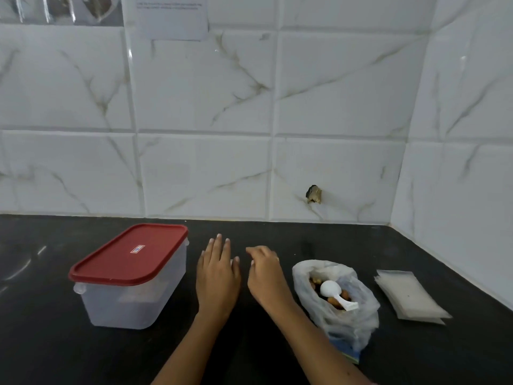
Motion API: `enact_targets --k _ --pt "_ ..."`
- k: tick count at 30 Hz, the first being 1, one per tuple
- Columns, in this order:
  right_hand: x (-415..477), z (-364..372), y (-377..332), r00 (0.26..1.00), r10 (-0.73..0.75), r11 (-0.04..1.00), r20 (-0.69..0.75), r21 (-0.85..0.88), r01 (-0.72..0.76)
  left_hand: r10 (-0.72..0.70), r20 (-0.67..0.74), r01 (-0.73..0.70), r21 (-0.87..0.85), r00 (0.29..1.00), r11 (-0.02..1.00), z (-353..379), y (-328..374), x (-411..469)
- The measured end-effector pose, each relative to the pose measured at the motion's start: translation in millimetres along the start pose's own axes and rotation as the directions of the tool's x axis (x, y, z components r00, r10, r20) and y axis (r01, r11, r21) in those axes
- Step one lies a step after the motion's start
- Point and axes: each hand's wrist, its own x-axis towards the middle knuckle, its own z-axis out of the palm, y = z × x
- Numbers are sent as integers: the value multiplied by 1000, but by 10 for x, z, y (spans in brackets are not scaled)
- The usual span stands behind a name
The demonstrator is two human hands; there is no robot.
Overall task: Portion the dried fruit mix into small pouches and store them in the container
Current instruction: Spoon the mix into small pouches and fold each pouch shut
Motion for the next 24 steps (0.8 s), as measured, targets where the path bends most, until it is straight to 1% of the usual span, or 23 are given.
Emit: enact_targets --k 2,7,10,14,18,21,24 --pt "8 -187 24 1000 -12 999 -24 -52 11 23 -14 -23 16 1000 1000 -54 183 13" --pt "-23 -703 160 997 -9 987 -82 -160 -5 55 10 -56 30 998 998 -122 771 19" --pt "-107 -997 318 994 29 982 -107 -180 -48 94 30 -96 57 995 994 -97 1145 -66" --pt "-238 -1357 616 988 88 973 -125 -200 -112 135 98 -136 7 986 991 29 1582 -213" --pt "-325 -1632 955 972 173 963 -159 -179 -201 241 143 -236 -55 960 970 181 1982 -283" --pt "-367 -1762 1202 958 239 952 -156 -156 -263 301 229 -273 -147 926 951 324 2259 -290" --pt "-416 -1832 1435 935 310 935 -172 -122 -332 263 352 -200 -205 898 958 501 2466 -321"
